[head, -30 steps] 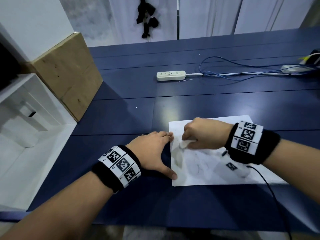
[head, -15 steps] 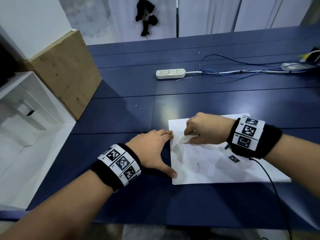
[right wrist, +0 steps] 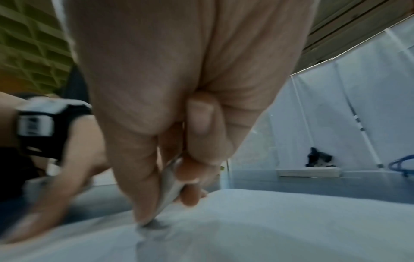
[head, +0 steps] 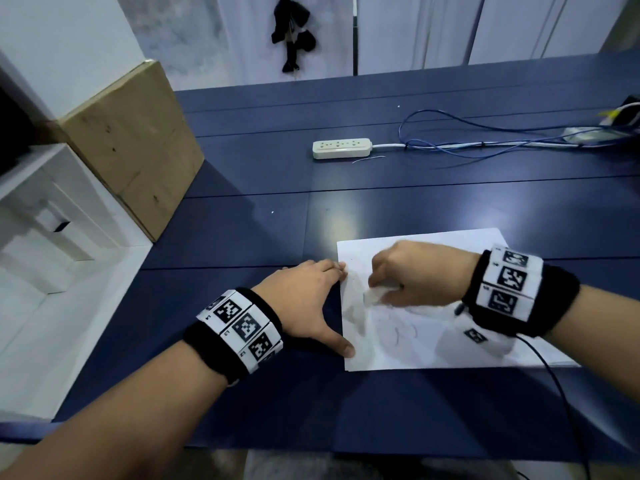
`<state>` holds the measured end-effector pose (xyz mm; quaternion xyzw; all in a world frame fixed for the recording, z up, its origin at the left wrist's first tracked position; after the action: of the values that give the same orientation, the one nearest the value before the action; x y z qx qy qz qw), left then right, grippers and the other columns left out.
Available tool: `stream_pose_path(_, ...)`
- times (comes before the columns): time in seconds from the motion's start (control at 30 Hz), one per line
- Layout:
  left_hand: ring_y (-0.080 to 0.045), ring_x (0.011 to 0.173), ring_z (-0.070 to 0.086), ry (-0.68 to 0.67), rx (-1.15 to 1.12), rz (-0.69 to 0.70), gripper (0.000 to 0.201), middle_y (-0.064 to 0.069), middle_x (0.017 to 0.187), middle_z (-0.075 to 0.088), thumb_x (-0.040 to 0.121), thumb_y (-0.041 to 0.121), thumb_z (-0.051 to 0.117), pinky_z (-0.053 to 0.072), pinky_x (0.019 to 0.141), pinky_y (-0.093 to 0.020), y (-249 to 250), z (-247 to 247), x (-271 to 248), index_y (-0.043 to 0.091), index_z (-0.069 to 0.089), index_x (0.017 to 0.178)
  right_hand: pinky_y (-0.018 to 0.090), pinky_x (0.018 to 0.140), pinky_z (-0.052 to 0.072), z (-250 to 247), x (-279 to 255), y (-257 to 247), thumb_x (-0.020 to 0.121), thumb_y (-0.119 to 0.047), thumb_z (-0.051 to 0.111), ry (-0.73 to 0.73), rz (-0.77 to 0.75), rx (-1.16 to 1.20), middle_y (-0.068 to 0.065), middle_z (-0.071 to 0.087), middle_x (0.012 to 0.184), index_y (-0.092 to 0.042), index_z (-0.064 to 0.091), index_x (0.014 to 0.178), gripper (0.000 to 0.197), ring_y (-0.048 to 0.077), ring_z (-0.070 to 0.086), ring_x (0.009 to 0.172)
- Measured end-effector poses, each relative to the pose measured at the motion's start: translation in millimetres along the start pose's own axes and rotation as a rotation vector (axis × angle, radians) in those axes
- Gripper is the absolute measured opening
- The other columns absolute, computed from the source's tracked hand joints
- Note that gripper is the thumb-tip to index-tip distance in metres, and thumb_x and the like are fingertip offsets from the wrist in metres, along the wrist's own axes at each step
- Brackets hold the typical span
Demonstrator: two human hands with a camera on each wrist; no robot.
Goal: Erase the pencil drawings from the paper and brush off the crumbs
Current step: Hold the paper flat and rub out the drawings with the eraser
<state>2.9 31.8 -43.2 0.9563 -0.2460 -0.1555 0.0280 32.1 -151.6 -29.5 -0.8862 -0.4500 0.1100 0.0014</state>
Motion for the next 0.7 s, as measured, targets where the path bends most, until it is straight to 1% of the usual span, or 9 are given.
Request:
stream_pose_path(0.07, -0.011, 0.136, 0.035, -0.007, 0.003, -0.001, 0.137, 0.017, 0.155, 0.026, 0.044, 0.091, 0.067, 0.042, 0.107, -0.041, 0, 1, 1, 0.023, 0.024, 0.154, 0.022, 0.07, 0.037, 6, -14, -20, 0.087, -0.034, 0.064, -0.074, -0.128, 0.076, 0.001, 0.063, 0.092, -0.016, 0.07, 0.094, 0.021, 0.018, 0.056, 0.081)
stream_pose_path(0.13, -0.011, 0.133, 0.037, -0.014, 0.013, -0.001, 0.137, 0.016, 0.152, 0.03, 0.043, 0.092, 0.065, 0.044, 0.105, -0.039, 1, 1, 1, 0.022, 0.026, 0.153, 0.024, 0.071, 0.04, 9, -19, -28, 0.087, -0.037, 0.065, -0.158, -0.156, 0.12, -0.002, 0.062, 0.091, -0.017, 0.07, 0.098, 0.023, 0.016, 0.055, 0.08)
stream_pose_path(0.23, -0.012, 0.122, 0.044, -0.022, 0.038, -0.009, 0.129, 0.015, 0.139, 0.041, 0.042, 0.093, 0.065, 0.049, 0.095, -0.038, 3, -2, 3, 0.021, 0.037, 0.146, 0.033, 0.077, 0.05, 4, -5, -7, 0.085, -0.04, 0.062, -0.112, -0.011, 0.08, 0.0, 0.068, 0.09, -0.019, 0.072, 0.1, 0.028, 0.02, 0.059, 0.082)
stream_pose_path(0.3, -0.012, 0.114, 0.046, -0.023, 0.057, -0.01, 0.122, 0.015, 0.127, 0.045, 0.041, 0.092, 0.065, 0.05, 0.087, -0.036, 5, -4, 4, 0.022, 0.043, 0.137, 0.039, 0.071, 0.051, 0, 1, 12, 0.086, -0.043, 0.057, -0.025, 0.094, 0.016, 0.002, 0.066, 0.083, -0.018, 0.071, 0.093, 0.029, 0.024, 0.058, 0.079)
stream_pose_path(0.37, -0.011, 0.112, 0.045, -0.026, 0.061, -0.01, 0.121, 0.015, 0.125, 0.044, 0.041, 0.092, 0.066, 0.05, 0.086, -0.036, 5, -6, 4, 0.022, 0.043, 0.137, 0.037, 0.07, 0.051, 1, 0, 13, 0.088, -0.042, 0.056, 0.006, 0.115, -0.022, 0.004, 0.064, 0.083, -0.017, 0.069, 0.088, 0.028, 0.025, 0.058, 0.079)
stream_pose_path(0.5, -0.01, 0.114, 0.043, -0.039, 0.055, -0.012, 0.126, 0.017, 0.128, 0.042, 0.039, 0.093, 0.066, 0.05, 0.091, -0.036, 6, -5, 5, 0.022, 0.041, 0.141, 0.02, 0.066, 0.026, 6, -17, -29, 0.088, -0.034, 0.064, -0.115, -0.123, 0.066, 0.002, 0.061, 0.09, -0.014, 0.07, 0.095, 0.022, 0.016, 0.044, 0.073)
stream_pose_path(0.57, -0.01, 0.113, 0.043, -0.045, 0.058, -0.017, 0.123, 0.018, 0.128, 0.042, 0.039, 0.092, 0.066, 0.05, 0.088, -0.036, 6, -6, 5, 0.023, 0.043, 0.138, 0.023, 0.067, 0.033, 5, -16, -31, 0.086, -0.034, 0.065, -0.153, -0.14, 0.092, 0.002, 0.063, 0.091, -0.015, 0.071, 0.098, 0.023, 0.016, 0.046, 0.073)
stream_pose_path(0.63, -0.01, 0.111, 0.044, -0.042, 0.057, -0.017, 0.118, 0.018, 0.124, 0.043, 0.04, 0.092, 0.067, 0.05, 0.084, -0.036, 6, -7, 5, 0.024, 0.045, 0.134, 0.034, 0.073, 0.047, 0, -6, -12, 0.085, -0.035, 0.063, -0.102, -0.025, 0.032, 0.003, 0.066, 0.091, -0.016, 0.071, 0.095, 0.023, 0.023, 0.057, 0.081)
stream_pose_path(0.7, -0.01, 0.109, 0.044, -0.039, 0.051, -0.019, 0.117, 0.018, 0.119, 0.044, 0.039, 0.092, 0.067, 0.05, 0.083, -0.037, 7, -8, 5, 0.025, 0.045, 0.132, 0.041, 0.071, 0.052, -7, 1, 12, 0.086, -0.035, 0.057, -0.052, 0.132, -0.037, 0.005, 0.065, 0.088, -0.015, 0.067, 0.085, 0.022, 0.028, 0.059, 0.084)
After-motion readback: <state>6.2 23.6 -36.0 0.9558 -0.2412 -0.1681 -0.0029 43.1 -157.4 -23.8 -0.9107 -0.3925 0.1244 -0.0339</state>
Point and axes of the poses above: each hand's wrist, its own x-axis towards the middle knuckle, its own z-axis out of the palm, y = z × x, the point moved 3 cm from there along x, towards the middle knuckle
